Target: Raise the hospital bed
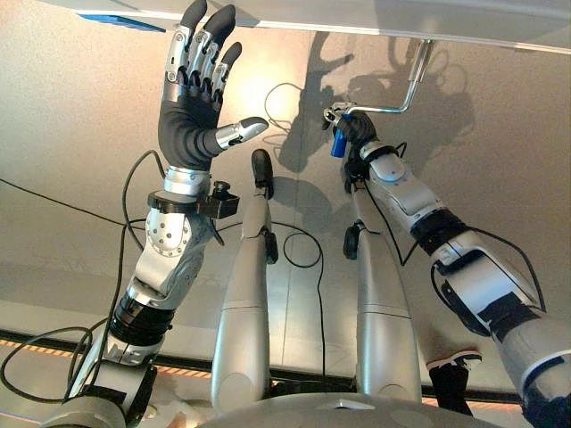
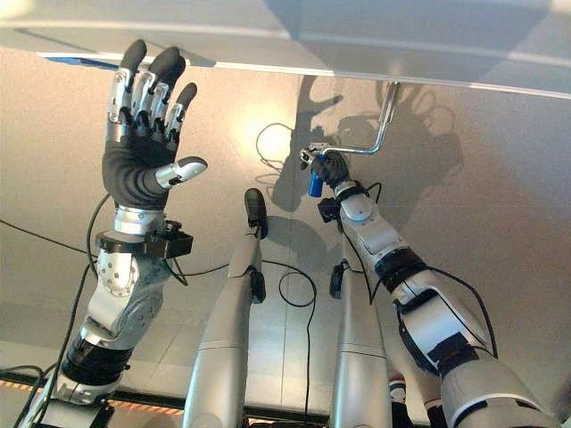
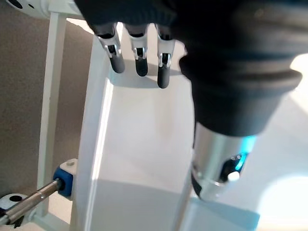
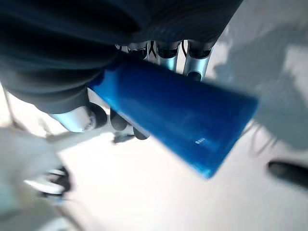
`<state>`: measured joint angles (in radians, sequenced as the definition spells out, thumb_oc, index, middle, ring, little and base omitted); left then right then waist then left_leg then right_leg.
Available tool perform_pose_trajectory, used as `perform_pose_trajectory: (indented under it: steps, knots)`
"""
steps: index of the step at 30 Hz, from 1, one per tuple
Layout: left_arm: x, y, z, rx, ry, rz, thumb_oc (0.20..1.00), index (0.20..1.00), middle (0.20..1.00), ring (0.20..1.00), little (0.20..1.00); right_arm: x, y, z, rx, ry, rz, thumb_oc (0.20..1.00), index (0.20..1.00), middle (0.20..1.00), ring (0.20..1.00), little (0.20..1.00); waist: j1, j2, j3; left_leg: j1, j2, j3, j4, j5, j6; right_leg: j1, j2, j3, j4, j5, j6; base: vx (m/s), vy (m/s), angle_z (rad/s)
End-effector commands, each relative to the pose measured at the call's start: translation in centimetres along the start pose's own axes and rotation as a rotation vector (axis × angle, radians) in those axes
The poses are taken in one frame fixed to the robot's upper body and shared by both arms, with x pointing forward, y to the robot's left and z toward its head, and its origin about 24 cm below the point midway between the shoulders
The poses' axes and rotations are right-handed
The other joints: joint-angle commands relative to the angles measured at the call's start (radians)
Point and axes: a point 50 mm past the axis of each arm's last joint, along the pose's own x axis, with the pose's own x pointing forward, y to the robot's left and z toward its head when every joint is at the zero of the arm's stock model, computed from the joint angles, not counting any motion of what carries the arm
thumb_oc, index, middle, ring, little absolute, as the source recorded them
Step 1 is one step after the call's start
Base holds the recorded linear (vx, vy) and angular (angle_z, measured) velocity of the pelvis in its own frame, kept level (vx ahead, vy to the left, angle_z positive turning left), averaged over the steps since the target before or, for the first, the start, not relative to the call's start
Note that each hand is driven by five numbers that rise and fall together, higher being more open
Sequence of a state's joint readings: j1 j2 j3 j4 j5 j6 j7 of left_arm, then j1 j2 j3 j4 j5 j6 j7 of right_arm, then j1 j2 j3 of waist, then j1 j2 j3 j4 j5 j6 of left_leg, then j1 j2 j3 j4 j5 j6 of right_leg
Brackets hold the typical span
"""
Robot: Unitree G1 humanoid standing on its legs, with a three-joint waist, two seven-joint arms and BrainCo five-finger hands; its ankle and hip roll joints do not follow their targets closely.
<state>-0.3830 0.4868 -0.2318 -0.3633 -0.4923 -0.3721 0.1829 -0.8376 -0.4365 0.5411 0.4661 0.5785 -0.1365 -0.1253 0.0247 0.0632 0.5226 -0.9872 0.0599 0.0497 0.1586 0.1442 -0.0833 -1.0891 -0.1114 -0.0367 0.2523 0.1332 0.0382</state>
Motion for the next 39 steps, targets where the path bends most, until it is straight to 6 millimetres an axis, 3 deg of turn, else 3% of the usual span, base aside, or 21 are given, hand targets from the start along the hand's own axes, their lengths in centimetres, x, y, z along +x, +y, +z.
perform_pose_trajectory:
  steps: [1, 4, 5, 9, 11, 20, 28, 30, 31, 32, 33, 39]
  knots:
    - [-0.9, -0.6, 2.9, 0.058, -0.126, -0.074, 1.0, 1.0, 1.0, 1.0, 1.0, -1.6, 6.1, 7.6, 0.211, -0.437, 0.318, 0.2, 0.2, 0.2, 0.2, 0.2, -0.04, 0.042, -0.003, 0.026, -0.055, -0.003, 0.064, -0.091, 0.01, 0.069, -0.042, -0.004, 0.01, -0.064, 0.121, 0.0, 0.0, 0.0]
    - [-1.1, -0.3, 3.0, 0.074, -0.123, -0.073, 1.0, 1.0, 1.0, 1.0, 1.0, -2.7, 4.3, 7.9, 0.261, -0.48, 0.267, 0.2, 0.2, 0.2, 0.2, 0.2, -0.048, 0.04, -0.003, 0.032, -0.055, -0.001, 0.066, -0.094, 0.01, 0.077, -0.041, -0.001, 0.01, -0.066, 0.121, 0.0, 0.0, 0.0]
    - [-1.3, 0.1, 3.2, 0.102, -0.123, -0.074, 1.0, 1.0, 1.0, 1.0, 1.0, -3.8, 2.7, 8.1, 0.286, -0.516, 0.225, 0.2, 0.2, 0.2, 0.2, 0.2, -0.056, 0.038, -0.003, 0.038, -0.054, 0.0, 0.065, -0.095, 0.009, 0.08, -0.041, 0.001, 0.01, -0.067, 0.122, 0.0, 0.0, 0.0]
    - [-1.5, 0.4, 3.4, 0.119, -0.122, -0.073, 1.0, 1.0, 1.0, 1.0, 1.0, -5.0, 1.5, 8.3, 0.295, -0.55, 0.207, 0.2, 0.2, 0.2, 0.2, 0.2, -0.063, 0.034, -0.003, 0.043, -0.053, 0.001, 0.064, -0.095, 0.008, 0.085, -0.039, 0.002, 0.01, -0.068, 0.123, 0.0, -0.009, 0.01]
    - [-1.9, 0.9, 3.7, 0.142, -0.118, -0.071, 1.0, 1.0, 1.0, 1.0, 1.0, -6.9, -0.1, 8.8, 0.33, -0.605, 0.186, 0.2, 0.2, 0.2, 0.2, 0.2, -0.073, 0.029, -0.003, 0.057, -0.051, 0.001, 0.059, -0.094, 0.005, 0.096, -0.034, 0.002, 0.009, -0.069, 0.124, -0.02, -0.039, 0.05]
    - [-2.2, 1.7, 4.5, 0.146, -0.134, -0.06, 1.0, 1.0, 1.0, 1.0, 1.0, -8.8, -2.8, 10.4, 0.396, -0.741, 0.091, 0.2, 0.2, 0.2, 0.2, 0.2, -0.085, 0.016, -0.003, 0.077, -0.047, 0.006, 0.051, -0.093, 0.001, 0.111, -0.026, 0.006, 0.005, -0.07, 0.125, -0.01, -0.036, 0.02]
    - [-2.5, 2.6, 5.0, 0.131, -0.151, -0.029, 1.0, 1.0, 1.0, 1.0, 1.0, -10.7, -7.9, 10.6, 0.468, -0.871, -0.184, 0.2, 0.2, 0.2, 0.2, 0.2, -0.101, -0.003, -0.003, 0.089, -0.045, 0.005, 0.046, -0.099, -0.001, 0.122, -0.018, 0.008, 0.002, -0.078, 0.124, 0.0, -0.035, 0.0]
    - [-2.5, 2.6, 5.0, 0.13, -0.151, -0.03, 1.0, 1.0, 1.0, 1.0, 1.0, -10.7, -7.9, 10.6, 0.468, -0.871, -0.184, 0.2, 0.2, 0.2, 0.2, 0.2, -0.1, -0.004, -0.003, 0.089, -0.045, 0.005, 0.047, -0.099, -0.001, 0.121, -0.018, 0.009, 0.002, -0.078, 0.124, 0.0, 0.0, 0.0]
    - [-2.5, 2.7, 5.1, 0.124, -0.155, -0.02, 1.0, 1.0, 1.0, 1.0, 1.0, -11.2, -9.3, 10.3, 0.449, -0.877, -0.281, 0.2, 0.2, 0.2, 0.2, 0.2, -0.104, -0.008, -0.003, 0.094, -0.044, 0.004, 0.046, -0.101, -0.002, 0.126, -0.017, 0.007, 0.001, -0.079, 0.124, 0.0, 0.0, 0.0]
    - [-2.5, 2.7, 5.1, 0.123, -0.155, -0.021, 1.0, 1.0, 1.0, 1.0, 1.0, -11.2, -9.3, 10.3, 0.448, -0.878, -0.282, 0.2, 0.2, 0.2, 0.2, 0.2, -0.103, -0.008, -0.003, 0.095, -0.044, 0.005, 0.046, -0.101, -0.002, 0.126, -0.017, 0.007, 0.001, -0.079, 0.124, 0.0, -0.05, -0.01]
    - [-2.4, 2.7, 5.0, 0.108, -0.158, -0.021, 1.0, 1.0, 1.0, 1.0, 1.0, -11.4, -11.4, 8.8, 0.435, -0.83, -0.432, 0.2, 0.2, 0.2, 0.2, 0.2, -0.109, -0.012, -0.003, 0.098, -0.043, 0.003, 0.047, -0.103, -0.002, 0.131, -0.015, 0.007, 0.002, -0.082, 0.124, 0.0, -0.03, 0.0]
    - [-2.1, 2.8, 4.7, 0.096, -0.167, -0.015, 1.0, 1.0, 1.0, 1.0, 1.0, -11.7, -13.6, 6.7, 0.456, -0.777, -0.629, 0.2, 0.2, 0.2, 0.2, 0.2, -0.108, -0.012, -0.003, 0.099, -0.042, -0.001, 0.041, -0.102, -0.004, 0.131, -0.012, 0.005, -0.001, -0.085, 0.123, 0.0, -0.033, 0.02]
